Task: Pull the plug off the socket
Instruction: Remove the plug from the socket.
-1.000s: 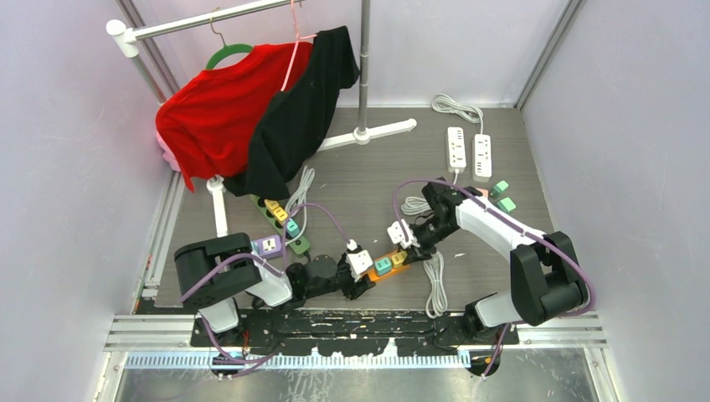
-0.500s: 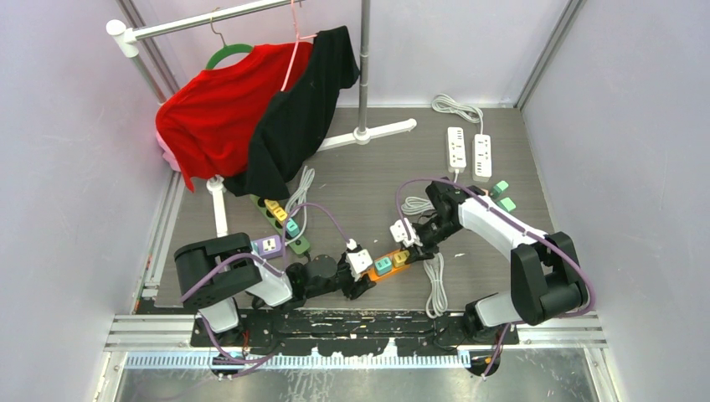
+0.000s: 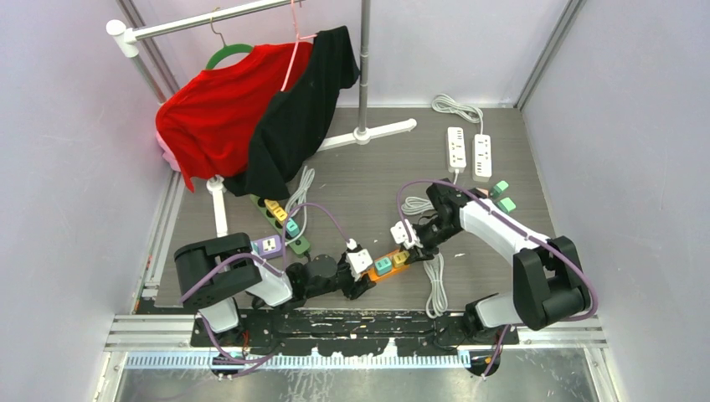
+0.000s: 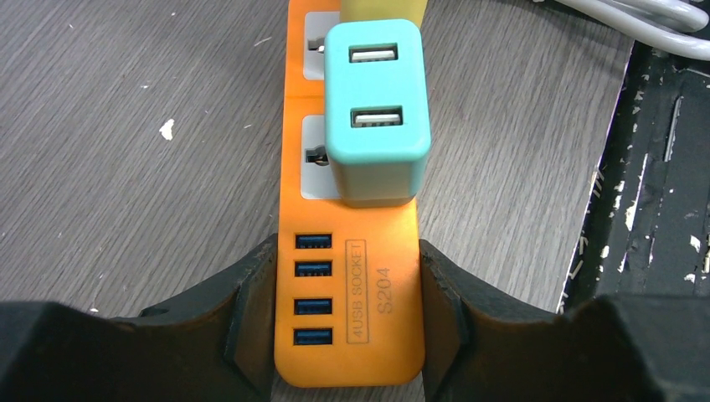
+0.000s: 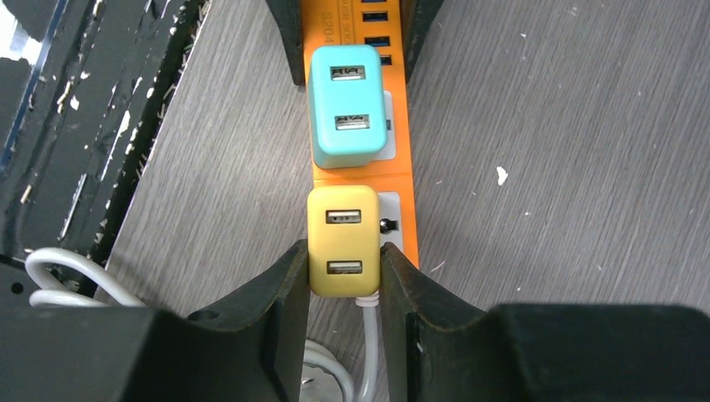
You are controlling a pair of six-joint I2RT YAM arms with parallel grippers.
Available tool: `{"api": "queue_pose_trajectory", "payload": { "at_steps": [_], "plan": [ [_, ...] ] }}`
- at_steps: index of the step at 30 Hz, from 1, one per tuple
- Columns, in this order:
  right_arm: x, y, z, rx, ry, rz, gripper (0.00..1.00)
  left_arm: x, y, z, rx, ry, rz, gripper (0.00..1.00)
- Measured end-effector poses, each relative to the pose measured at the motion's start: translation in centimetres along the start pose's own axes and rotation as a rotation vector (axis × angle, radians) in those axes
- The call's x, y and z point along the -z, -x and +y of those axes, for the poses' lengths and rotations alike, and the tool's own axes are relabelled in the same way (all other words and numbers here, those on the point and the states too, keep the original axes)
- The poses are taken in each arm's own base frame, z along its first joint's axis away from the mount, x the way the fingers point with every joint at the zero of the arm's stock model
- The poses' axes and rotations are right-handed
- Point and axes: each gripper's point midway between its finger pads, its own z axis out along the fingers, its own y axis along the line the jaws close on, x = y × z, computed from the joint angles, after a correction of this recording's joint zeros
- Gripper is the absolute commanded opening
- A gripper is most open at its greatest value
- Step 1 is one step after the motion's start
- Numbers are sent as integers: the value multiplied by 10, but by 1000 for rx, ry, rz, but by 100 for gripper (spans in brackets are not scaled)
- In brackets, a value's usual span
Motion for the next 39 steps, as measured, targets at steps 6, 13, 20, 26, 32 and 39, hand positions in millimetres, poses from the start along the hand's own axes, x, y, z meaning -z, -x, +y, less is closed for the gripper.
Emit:
{"api": "queue_pose_trajectory", "payload": {
  "at_steps": [6, 13, 20, 26, 32, 39],
  "plan": [
    [4, -4, -7, -101, -49, 14, 1, -1, 0, 2, 2, 6, 1, 0],
    [10, -9, -9, -157, -78, 14, 1, -3, 5, 2, 12, 8, -10, 0],
    [11, -5, 2, -23, -31, -23, 1, -3, 6, -1, 24, -6, -14, 0],
    [7, -1, 2, 12, -22, -39, 1, -3, 3, -2, 32, -6, -4, 0],
    [6, -2, -3, -65, -48, -38, 1, -3, 2, -1, 36, -1, 1, 0],
    [9, -4, -8, -179, -82, -23, 1, -3, 2, 0, 47, 5, -3, 0]
  ]
}}
